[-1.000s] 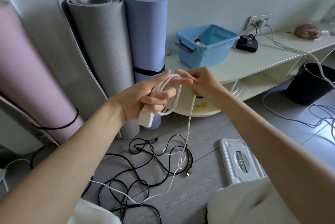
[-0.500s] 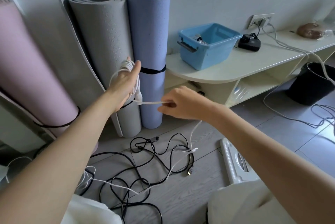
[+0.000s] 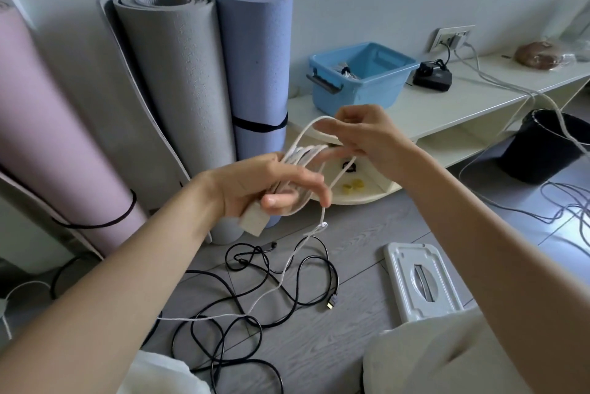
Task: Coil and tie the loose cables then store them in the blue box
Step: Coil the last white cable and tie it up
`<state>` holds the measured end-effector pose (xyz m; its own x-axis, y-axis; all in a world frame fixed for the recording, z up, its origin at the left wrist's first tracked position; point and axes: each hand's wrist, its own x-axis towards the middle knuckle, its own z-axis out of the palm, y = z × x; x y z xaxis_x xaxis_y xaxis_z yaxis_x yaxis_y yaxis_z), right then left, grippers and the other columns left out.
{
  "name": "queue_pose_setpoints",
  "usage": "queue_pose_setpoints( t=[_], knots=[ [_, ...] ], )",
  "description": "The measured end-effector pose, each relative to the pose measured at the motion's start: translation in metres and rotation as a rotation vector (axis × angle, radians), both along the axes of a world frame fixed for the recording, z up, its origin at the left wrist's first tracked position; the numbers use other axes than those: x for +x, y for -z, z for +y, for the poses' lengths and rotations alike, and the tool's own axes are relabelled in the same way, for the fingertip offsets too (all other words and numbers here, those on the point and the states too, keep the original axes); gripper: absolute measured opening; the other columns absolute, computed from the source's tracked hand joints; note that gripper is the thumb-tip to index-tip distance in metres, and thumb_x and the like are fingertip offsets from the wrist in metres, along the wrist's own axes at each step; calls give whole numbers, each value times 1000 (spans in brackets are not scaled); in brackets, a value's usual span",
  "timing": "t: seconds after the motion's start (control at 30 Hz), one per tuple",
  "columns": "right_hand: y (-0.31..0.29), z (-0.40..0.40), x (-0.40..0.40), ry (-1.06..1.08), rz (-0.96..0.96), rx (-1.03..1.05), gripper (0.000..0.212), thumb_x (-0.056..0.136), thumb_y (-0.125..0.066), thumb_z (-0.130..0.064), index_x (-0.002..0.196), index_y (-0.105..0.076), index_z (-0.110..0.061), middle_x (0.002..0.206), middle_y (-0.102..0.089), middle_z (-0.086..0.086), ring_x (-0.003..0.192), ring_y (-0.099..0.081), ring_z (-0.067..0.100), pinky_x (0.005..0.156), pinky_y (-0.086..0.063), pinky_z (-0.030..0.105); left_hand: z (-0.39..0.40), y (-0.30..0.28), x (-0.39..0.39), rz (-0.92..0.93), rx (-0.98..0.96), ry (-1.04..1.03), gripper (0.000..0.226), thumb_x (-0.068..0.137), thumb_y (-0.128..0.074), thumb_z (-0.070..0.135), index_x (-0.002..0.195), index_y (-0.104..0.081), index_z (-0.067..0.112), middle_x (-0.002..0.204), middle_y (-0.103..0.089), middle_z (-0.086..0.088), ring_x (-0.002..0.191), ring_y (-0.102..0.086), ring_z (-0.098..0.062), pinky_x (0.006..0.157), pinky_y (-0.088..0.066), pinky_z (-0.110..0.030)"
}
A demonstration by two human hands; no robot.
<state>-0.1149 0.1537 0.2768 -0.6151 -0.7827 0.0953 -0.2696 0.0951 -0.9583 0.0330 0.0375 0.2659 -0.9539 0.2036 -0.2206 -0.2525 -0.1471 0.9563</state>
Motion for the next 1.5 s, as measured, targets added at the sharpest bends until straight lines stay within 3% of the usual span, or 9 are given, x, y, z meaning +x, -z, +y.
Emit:
queue_pose_setpoints(
  t=[0.17,0.5,0.7,0.8,0.93,1.07,1.3,1.37,1.5],
  knots=[
    [19,-10,10,-9,36,141,26,89,-61,-23,72,-58,-3,48,-35,-4,38,-26,4,41,-21,19,-8,-6,-5,302,297,-99,64,82,-62,27,140,-35,34,130,-59,-3,87,-70,-16,63,-49,-14],
    [34,-20,47,-250,798,571,35,89,-54,-32,60,-37,-23,65,-45,-3,74,-49,26,63,-35,30,-32,-1,-16,233,162,-1115,76,85,-59,51,147,-26,24,148,-35,-2,134,-38,-24,113,-29,-40],
    [31,-16,48,-306,815,557,44,87,-55,-27,53,-29,-17,52,-33,0,63,-34,27,48,-27,28,-35,-4,-12,261,295,-1060,29,95,-32,56,103,-44,31,84,-57,19,74,-59,2,74,-49,-23],
    [28,-15,48,-323,873,572,44,87,-55,-28,54,-28,-16,53,-32,1,64,-33,27,49,-27,29,-39,-2,-10,187,259,-1071,44,93,-36,56,129,-41,30,122,-50,12,82,-57,-6,97,-46,-34],
    [17,-8,39,-276,913,430,49,84,-59,-28,51,-24,-14,51,-22,3,62,-23,20,54,-27,31,-42,12,-7,76,59,-772,104,70,-66,59,148,-1,38,155,-13,13,116,-57,-25,75,-57,-29],
    [2,0,33,-275,781,373,49,79,-68,-26,52,-30,-12,53,-19,1,57,-17,13,54,-19,29,-32,18,2,-6,-114,-541,105,57,-67,62,145,-12,46,100,-48,13,94,-57,-7,63,-55,-18],
    [15,-6,62,-523,809,457,55,83,-65,-30,52,-21,-19,56,-18,1,60,-17,15,53,-22,31,-31,12,-11,117,586,-923,53,99,-41,26,146,-19,35,150,-34,-10,71,-72,-29,60,-59,-31],
    [9,-9,63,-503,809,397,55,84,-65,-27,49,-22,-20,53,-18,0,55,-19,15,49,-22,24,-28,13,-15,141,536,-987,56,100,-40,25,147,-14,37,156,-21,-5,91,-67,-31,82,-53,-34],
    [-14,-7,50,-340,760,282,50,82,-69,-25,48,-32,-17,47,-21,-6,45,-25,10,45,-24,19,-16,27,-24,89,211,-761,76,88,-55,47,150,-13,30,156,-20,-6,99,-60,-13,71,-56,-33]
  ],
)
